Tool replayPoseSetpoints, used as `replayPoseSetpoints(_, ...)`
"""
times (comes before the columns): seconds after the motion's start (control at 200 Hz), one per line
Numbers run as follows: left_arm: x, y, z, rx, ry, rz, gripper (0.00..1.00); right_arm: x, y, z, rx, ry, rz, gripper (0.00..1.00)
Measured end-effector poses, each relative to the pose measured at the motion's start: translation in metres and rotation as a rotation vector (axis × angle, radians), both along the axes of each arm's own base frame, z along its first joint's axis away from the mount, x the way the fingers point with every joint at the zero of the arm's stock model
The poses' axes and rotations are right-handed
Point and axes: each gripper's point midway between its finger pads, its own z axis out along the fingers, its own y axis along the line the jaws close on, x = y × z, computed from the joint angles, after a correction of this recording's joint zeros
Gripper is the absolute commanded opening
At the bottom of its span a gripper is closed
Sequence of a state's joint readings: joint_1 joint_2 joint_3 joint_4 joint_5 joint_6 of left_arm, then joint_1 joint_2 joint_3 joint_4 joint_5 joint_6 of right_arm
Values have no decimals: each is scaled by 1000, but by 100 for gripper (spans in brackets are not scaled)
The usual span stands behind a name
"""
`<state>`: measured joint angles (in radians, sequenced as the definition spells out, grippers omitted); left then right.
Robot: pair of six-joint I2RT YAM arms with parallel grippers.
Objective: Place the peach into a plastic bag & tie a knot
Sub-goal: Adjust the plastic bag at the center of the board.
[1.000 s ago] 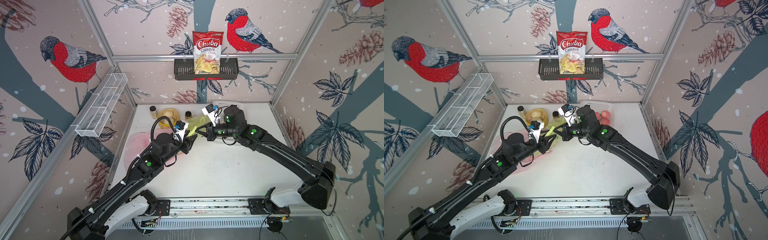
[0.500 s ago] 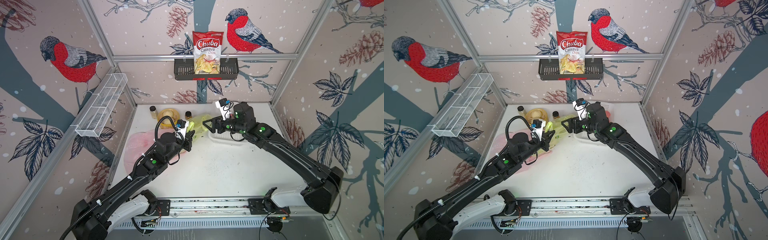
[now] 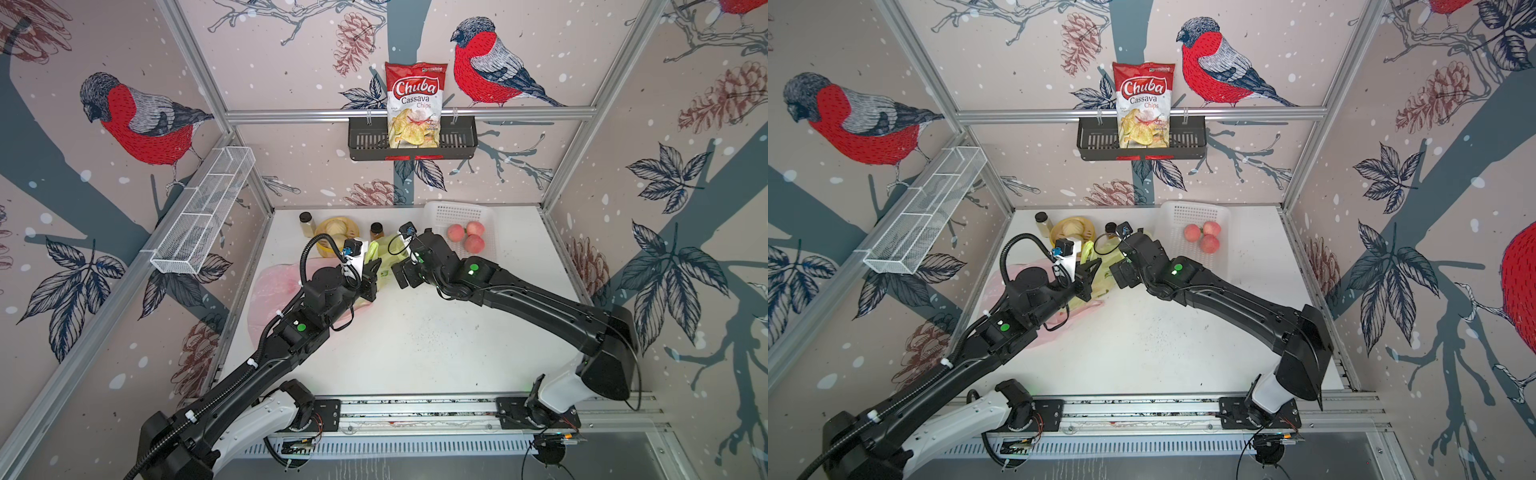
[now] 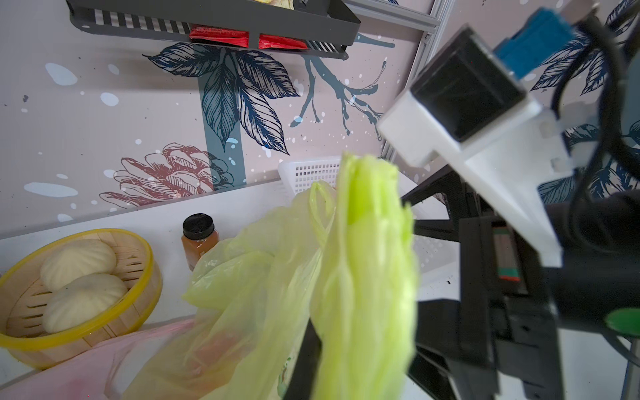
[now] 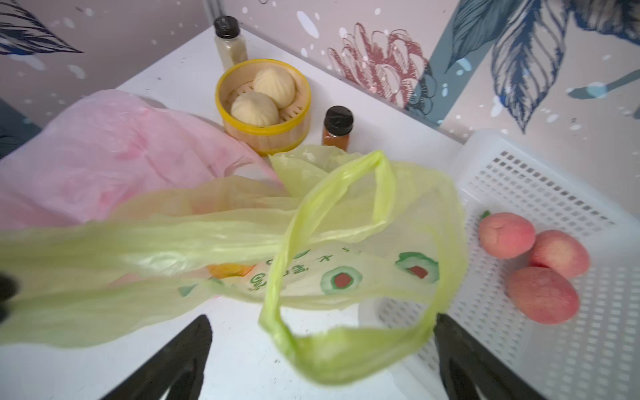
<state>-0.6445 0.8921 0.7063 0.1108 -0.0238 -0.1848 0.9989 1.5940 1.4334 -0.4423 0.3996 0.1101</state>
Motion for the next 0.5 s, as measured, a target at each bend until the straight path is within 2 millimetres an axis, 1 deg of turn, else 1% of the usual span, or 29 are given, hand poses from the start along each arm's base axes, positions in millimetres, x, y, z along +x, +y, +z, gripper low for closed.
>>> replayPoseSetpoints(0.085,-1,1,0,-4,1,-1,0,12,-3,1,-36,-37,-55,93)
replayPoseSetpoints(0.125,-1,2,0,-5,1,-2,0,18,-3,3,-41,-51,-74,83)
replayPoseSetpoints(0.16,-2,2,-1,-6,3,-10,0,21,-2,6,-44,-61,-84,69)
replayPoseSetpoints(0.205,-2,2,-2,-5,4,-11,0,24,-1,9,-41,-70,-90,43)
replayPoseSetpoints(0.235,-2,3,-2,-7,7,-8,0,26,0,12,-37,-74,-91,28)
replayPoseSetpoints(0.275,-1,4,-2,-8,8,-4,0,29,1,16,-27,-79,-95,11)
replayPoseSetpoints(0.31,-1,5,-2,-11,8,-1,0,30,2,21,-15,-83,-94,0)
replayPoseSetpoints(0.41,0,9,2,-22,12,3,0,33,8,41,37,-94,-81,0)
replayPoseSetpoints(0.45,1,11,8,-24,9,9,0,33,10,55,68,-104,-71,0)
replayPoseSetpoints(0.496,3,16,20,-31,-2,22,0,30,10,73,108,-117,-59,0)
